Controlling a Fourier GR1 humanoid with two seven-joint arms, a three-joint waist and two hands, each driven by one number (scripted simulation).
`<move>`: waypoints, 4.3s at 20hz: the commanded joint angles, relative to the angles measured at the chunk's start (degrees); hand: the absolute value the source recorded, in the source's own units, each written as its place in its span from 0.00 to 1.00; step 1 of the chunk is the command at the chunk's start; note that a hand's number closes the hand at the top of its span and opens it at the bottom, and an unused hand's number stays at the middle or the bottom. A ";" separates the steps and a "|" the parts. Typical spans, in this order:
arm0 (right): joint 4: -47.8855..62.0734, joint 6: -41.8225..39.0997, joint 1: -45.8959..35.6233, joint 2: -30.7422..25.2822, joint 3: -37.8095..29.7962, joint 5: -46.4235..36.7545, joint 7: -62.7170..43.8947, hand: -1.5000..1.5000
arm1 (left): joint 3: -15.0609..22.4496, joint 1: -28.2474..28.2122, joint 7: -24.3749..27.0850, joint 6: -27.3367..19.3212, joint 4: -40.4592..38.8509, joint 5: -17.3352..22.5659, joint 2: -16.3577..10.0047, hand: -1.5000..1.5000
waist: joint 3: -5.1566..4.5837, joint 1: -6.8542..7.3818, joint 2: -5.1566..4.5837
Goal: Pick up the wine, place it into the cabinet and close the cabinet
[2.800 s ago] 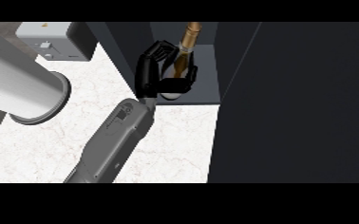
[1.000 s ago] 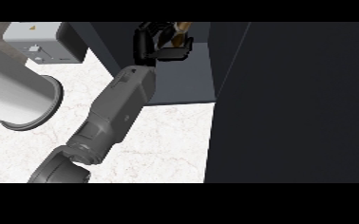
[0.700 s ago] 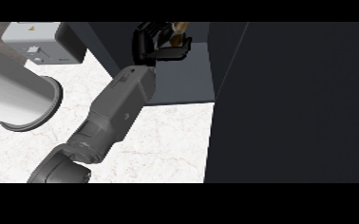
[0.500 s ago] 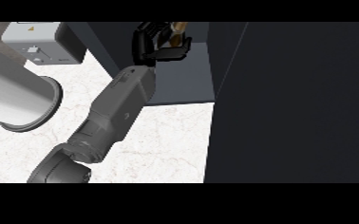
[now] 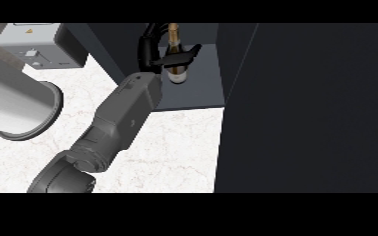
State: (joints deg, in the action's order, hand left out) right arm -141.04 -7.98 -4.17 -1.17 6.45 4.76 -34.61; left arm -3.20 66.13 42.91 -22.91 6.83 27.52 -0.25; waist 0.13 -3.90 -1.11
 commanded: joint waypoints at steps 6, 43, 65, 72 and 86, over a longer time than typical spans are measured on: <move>-1.34 -0.21 -0.82 -0.04 -0.92 2.78 -1.23 0.00 | 1.52 -1.13 0.33 -2.86 -2.83 -2.97 -0.87 0.00 | -0.18 0.00 -0.43; -2.81 1.50 0.28 0.88 3.81 -0.11 -1.88 0.00 | 0.30 -6.59 7.15 9.28 -0.21 -2.52 0.25 0.00 | -0.21 0.77 0.24; -2.83 4.74 -0.36 1.16 5.23 -3.52 -3.10 0.00 | 27.75 -21.53 1.79 0.14 25.41 17.17 0.25 0.00 | -0.15 1.88 1.28; -5.18 4.29 -1.18 -0.56 2.39 -1.47 -4.79 0.00 | 40.21 -34.37 1.08 -13.67 45.66 15.98 0.25 0.00 | -0.13 3.59 1.41; -8.07 3.65 1.74 -1.39 0.13 1.53 -5.02 0.00 | 45.86 -52.84 -10.98 -23.26 80.20 5.14 -7.62 0.00 | -0.10 4.17 1.41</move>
State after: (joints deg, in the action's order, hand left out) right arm -142.35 -4.55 -3.63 -2.32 6.93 2.63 -36.17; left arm 41.76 17.27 35.68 -43.14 77.79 34.45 -3.65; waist 0.03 0.19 0.26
